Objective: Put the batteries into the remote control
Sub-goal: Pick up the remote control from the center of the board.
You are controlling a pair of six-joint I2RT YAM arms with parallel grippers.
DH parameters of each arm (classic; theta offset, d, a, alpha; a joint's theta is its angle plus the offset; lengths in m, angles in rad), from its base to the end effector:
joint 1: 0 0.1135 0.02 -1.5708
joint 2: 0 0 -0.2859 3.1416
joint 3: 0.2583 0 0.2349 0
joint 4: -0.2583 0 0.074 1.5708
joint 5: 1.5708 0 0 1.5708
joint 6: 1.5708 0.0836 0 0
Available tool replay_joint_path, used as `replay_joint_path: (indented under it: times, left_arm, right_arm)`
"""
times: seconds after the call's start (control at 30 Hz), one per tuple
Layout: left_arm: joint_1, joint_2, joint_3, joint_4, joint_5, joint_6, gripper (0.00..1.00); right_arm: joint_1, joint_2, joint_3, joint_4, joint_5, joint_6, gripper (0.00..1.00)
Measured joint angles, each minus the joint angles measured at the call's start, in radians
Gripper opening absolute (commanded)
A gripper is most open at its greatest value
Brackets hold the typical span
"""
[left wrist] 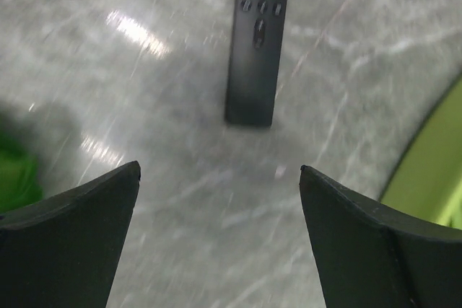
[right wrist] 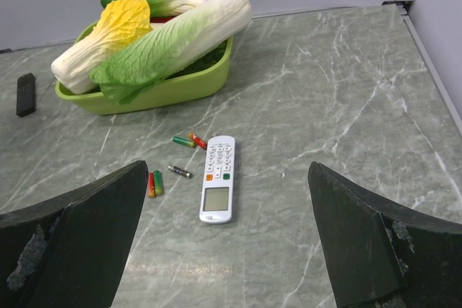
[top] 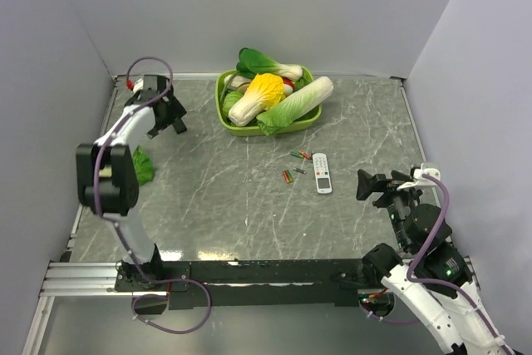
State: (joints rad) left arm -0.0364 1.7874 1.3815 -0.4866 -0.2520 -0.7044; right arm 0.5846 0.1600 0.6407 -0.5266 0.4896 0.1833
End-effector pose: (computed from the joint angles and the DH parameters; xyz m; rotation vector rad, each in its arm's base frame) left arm 0.4115 0.0059 0.2375 -0.8965 2.2534 -0.0233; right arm 0.0709 -0.0002 0.3105 0.0542 1.6140 0.1982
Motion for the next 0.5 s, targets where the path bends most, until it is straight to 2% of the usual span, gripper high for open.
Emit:
replay_joint_path:
  times: [0.1,0.2,0.5]
  left_arm:
    - [0.0,0.156,0.156,-0.04,-0.03,-0.001,0.99]
    - [0.003,0.314,0.325,-0.075,-0.052,-0.011,0.96]
    - [0.018,0.546,0.543,-0.132,-0.061,-0.014,0.86]
  right_arm:
    - [0.0,0.0,0.0,0.0,-0.003,0.0,1.0]
    - [0.0,0.0,0.0,0.0,-0.002,0.0,1.0]
    - [0.0,0.0,0.0,-0.001,-0.003,-0.003,1.0]
